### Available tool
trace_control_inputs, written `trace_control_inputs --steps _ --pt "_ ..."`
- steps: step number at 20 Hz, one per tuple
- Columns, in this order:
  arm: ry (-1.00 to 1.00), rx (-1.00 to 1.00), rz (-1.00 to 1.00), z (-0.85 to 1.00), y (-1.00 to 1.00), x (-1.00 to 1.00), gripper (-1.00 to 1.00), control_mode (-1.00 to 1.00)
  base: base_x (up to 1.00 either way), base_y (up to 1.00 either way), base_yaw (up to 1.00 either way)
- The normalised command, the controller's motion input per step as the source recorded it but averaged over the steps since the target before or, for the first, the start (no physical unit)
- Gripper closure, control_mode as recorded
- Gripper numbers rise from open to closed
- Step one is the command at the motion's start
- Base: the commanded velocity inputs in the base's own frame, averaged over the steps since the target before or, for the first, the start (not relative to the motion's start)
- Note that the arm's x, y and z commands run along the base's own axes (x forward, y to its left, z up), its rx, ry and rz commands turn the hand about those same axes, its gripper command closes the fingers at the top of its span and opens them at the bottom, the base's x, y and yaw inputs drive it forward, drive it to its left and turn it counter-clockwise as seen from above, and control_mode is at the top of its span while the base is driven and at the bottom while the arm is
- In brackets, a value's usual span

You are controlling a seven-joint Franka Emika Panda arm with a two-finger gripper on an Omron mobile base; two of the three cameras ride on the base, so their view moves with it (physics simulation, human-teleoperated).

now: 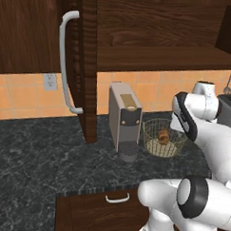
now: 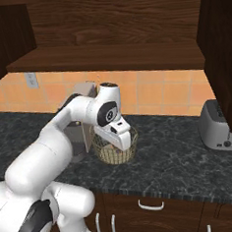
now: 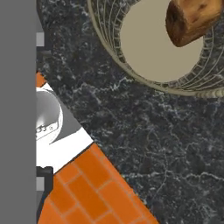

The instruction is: Open the cabinet, pick up the bread from the cabinet and place it in the basket. Then move the basket to the dining counter.

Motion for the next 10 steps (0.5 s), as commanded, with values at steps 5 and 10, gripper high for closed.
trace_control_inputs --steps 5,10 --pt "0.0 0.13 -0.3 -0.05 -0.28 0.41 -1.0 -1.0 0.0 0.0 0.0" --pt "0.0 0.03 -0.22 -0.25 -0.05 0.45 -1.0 -1.0 0.0 0.0 0.0"
